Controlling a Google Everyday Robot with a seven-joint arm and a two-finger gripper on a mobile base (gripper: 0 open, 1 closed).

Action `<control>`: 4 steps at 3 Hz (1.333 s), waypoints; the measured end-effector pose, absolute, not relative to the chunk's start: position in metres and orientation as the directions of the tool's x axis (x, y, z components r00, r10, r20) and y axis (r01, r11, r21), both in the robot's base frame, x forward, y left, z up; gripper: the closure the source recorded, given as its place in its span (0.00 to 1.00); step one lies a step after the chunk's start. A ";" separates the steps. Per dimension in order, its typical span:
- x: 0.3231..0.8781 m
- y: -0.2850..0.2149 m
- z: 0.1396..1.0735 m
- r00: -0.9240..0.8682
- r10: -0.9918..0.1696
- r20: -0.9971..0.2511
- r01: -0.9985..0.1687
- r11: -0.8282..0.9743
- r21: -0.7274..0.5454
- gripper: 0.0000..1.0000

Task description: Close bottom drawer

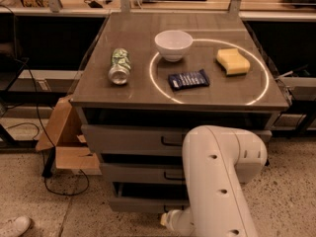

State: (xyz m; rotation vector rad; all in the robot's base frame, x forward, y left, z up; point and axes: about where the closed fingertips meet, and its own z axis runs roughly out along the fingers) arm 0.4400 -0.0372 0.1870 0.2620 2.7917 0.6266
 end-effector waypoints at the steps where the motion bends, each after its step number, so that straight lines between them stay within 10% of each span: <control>1: 0.424 -0.040 0.172 -0.958 0.228 -0.174 0.139 0.901 0.410 1.00; 4: 0.494 0.031 0.209 -0.950 0.136 -0.282 -0.026 0.862 0.506 1.00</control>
Offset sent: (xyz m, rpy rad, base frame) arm -0.0134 -0.0020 -0.0148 -0.0208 0.0523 0.0000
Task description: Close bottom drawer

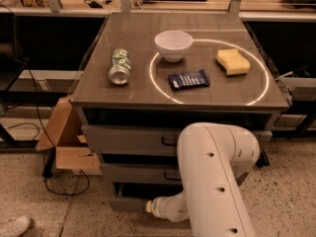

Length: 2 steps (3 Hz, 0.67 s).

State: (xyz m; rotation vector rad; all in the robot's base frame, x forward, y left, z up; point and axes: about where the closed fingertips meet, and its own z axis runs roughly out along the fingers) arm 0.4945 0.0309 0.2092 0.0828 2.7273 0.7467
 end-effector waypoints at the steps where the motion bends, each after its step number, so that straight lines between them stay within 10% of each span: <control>1: 0.489 0.029 0.200 -0.955 0.136 -0.265 -0.013 0.870 0.493 1.00; 2: 0.484 0.024 0.172 -0.963 0.161 -0.218 0.042 0.883 0.468 1.00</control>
Offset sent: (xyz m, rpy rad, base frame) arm -0.0148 -0.0155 -0.0760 -0.0783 0.1435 -0.0856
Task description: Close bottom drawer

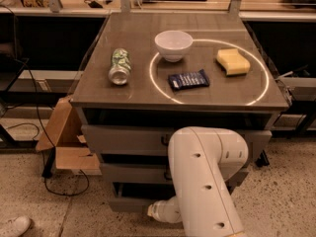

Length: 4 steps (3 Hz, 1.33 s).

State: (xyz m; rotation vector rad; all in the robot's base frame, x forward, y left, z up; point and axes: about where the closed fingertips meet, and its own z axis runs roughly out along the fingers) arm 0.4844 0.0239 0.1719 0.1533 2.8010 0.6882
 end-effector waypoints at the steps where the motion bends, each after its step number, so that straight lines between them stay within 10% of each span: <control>1: 0.490 0.023 0.147 -0.964 0.194 -0.182 0.088 0.879 0.469 1.00; 4: 0.502 0.031 0.153 -0.946 0.177 -0.271 0.035 0.888 0.458 1.00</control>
Offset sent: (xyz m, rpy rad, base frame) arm 0.0091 -0.0038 -0.0317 0.0054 0.0464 -0.0463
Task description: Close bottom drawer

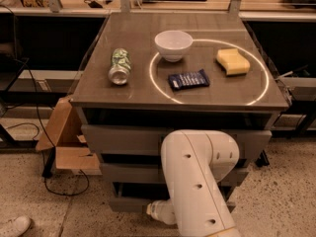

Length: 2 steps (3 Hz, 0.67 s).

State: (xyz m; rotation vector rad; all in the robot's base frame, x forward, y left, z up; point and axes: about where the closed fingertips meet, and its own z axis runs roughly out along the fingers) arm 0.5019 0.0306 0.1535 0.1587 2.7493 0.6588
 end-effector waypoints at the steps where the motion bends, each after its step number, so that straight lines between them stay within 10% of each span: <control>1: 0.507 0.030 0.152 -0.939 0.183 -0.291 0.032 0.889 0.458 1.00; 2: 0.511 0.023 0.147 -0.933 0.199 -0.301 0.042 0.889 0.456 1.00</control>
Offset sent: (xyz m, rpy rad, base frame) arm 0.0140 -0.0181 -0.0112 -0.0086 -0.0449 -0.0476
